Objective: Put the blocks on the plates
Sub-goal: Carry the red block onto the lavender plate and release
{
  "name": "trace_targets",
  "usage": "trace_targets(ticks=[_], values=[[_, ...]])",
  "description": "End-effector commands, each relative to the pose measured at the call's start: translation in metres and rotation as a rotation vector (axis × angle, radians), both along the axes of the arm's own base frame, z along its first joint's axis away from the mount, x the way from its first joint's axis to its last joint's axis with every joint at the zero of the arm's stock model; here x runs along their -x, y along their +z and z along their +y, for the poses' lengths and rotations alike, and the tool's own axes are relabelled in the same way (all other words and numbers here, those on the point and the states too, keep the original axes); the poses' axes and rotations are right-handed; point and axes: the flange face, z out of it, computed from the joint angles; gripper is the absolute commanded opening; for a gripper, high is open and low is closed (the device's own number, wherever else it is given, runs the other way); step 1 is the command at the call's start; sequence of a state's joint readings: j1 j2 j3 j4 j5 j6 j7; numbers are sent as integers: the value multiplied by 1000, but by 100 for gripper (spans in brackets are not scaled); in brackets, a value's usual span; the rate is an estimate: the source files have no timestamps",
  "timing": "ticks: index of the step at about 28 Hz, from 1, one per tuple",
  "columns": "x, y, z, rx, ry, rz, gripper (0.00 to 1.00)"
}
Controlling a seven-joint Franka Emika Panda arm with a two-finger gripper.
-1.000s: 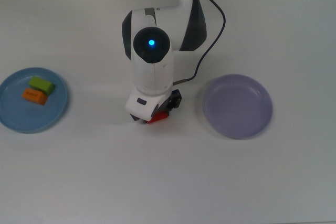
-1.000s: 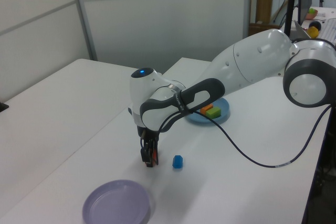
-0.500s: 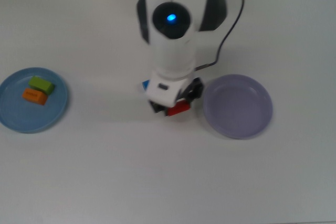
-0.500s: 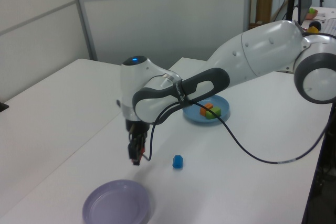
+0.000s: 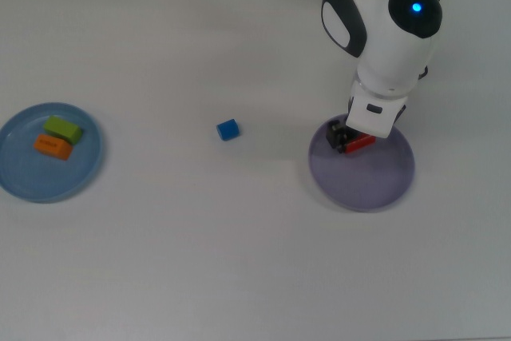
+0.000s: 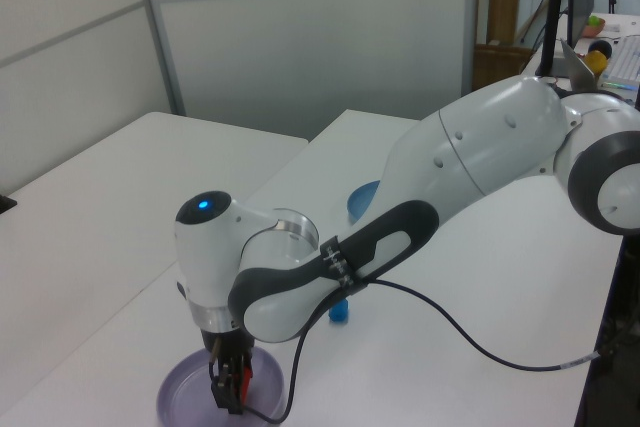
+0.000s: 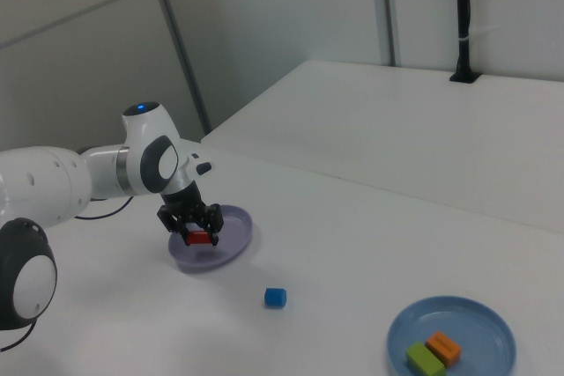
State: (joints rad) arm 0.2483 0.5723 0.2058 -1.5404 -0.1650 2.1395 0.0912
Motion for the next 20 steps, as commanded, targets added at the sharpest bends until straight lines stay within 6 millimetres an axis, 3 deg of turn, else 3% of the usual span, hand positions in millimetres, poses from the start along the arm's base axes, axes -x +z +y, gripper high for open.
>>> trace_targets(ticks=[1,4,6,15,20], values=[[-5,3,-8,9,-19,-27,60],[-5,6,-8,7,-21,-31,75],[-6,8,-9,7,-22,-34,99],[-4,38,-21,14,-40,-46,100],[-6,68,-69,59,-107,-21,100]])
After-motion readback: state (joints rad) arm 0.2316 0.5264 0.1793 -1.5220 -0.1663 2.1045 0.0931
